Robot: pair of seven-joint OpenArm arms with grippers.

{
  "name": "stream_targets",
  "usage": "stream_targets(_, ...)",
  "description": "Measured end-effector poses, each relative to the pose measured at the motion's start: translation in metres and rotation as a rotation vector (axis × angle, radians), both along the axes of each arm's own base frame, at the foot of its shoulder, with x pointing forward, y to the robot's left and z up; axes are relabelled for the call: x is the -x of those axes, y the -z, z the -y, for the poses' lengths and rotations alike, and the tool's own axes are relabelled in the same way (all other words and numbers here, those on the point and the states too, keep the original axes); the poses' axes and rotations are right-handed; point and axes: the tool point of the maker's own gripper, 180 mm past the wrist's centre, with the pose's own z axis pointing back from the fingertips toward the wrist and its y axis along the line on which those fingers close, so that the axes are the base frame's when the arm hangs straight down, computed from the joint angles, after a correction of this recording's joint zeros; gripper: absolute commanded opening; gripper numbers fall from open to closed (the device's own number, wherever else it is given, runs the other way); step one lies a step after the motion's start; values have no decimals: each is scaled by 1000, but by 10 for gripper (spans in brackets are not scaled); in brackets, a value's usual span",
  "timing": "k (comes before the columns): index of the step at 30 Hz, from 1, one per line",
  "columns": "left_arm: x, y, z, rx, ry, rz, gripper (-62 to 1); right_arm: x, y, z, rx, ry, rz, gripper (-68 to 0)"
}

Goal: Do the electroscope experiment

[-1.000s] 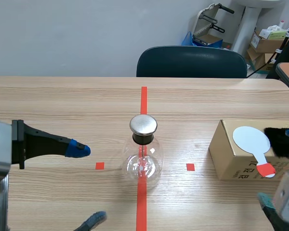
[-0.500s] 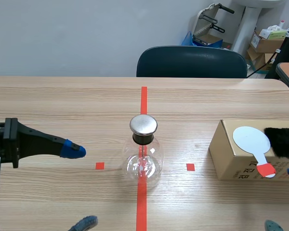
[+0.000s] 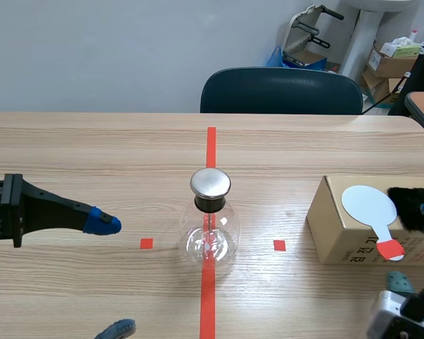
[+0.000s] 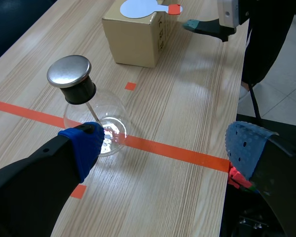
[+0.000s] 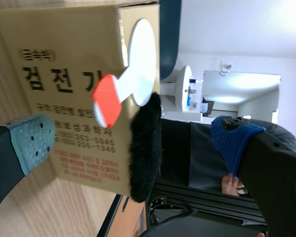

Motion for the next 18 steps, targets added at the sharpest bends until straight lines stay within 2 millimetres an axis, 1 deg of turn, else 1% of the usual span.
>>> stream_targets(8, 0, 0, 0, -1, -1, 0, -78, -4, -2, -7, 5, -40, 10, 4)
stream_targets(11, 0, 0, 0, -1, 0, 0, -78, -5, -3, -13, -4, -76, 12, 4)
stream_targets(18, 0, 0, 0, -1, -1, 0, -78, -4, 5, -12, -5, -77, -20, 4)
